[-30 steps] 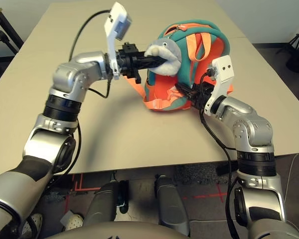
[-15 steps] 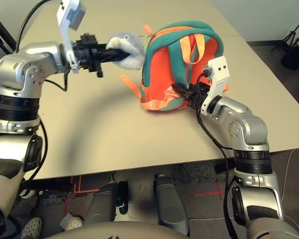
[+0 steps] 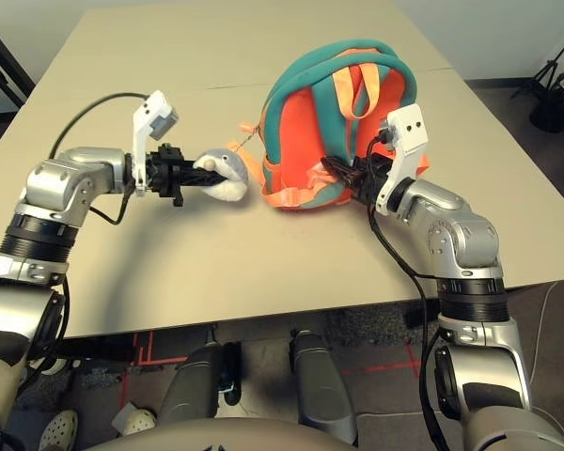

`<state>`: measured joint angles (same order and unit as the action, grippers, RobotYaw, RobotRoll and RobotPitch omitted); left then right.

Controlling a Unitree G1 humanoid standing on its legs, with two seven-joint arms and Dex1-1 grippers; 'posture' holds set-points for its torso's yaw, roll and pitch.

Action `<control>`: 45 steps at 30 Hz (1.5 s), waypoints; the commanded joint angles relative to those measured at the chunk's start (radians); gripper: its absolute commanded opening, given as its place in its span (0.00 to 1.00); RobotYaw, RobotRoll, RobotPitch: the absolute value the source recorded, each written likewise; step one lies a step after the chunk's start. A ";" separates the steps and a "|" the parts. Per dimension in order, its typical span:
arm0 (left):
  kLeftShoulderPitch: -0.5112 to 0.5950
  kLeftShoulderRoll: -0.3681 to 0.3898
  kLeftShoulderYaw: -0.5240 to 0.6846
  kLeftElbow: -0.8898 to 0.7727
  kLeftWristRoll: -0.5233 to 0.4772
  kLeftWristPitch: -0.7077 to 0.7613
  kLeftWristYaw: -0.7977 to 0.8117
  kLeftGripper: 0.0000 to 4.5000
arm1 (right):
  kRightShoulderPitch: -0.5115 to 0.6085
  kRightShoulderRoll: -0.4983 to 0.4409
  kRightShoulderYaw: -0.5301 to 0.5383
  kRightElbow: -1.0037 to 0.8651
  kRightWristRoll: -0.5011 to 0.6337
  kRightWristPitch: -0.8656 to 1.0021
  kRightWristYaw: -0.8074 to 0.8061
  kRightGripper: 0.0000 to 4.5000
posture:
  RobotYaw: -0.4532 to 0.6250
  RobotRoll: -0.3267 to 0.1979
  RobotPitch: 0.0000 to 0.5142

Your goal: Put the pencil case into the backpack and zip it.

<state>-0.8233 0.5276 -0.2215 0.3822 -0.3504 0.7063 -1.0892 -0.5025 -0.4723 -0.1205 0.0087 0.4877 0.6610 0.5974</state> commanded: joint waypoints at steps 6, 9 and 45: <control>-0.005 -0.068 -0.091 0.154 0.083 -0.020 -0.067 0.09 | -0.001 0.006 0.025 0.035 -0.032 0.001 0.003 0.18 | 0.29 0.62 0.25; -0.034 -0.094 -0.074 0.177 0.082 -0.027 -0.068 0.09 | -0.001 0.009 0.025 0.033 -0.036 0.001 0.003 0.18 | 0.29 0.62 0.25; 0.036 -0.064 0.101 -0.073 0.014 0.080 0.033 1.00 | 0.177 -0.303 -0.345 -0.240 0.376 0.415 0.098 0.99 | 0.26 0.62 0.30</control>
<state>-0.8078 0.4586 -0.1337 0.3271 -0.3209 0.7750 -1.0649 -0.3356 -0.7660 -0.4270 -0.2336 0.8429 1.0637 0.7000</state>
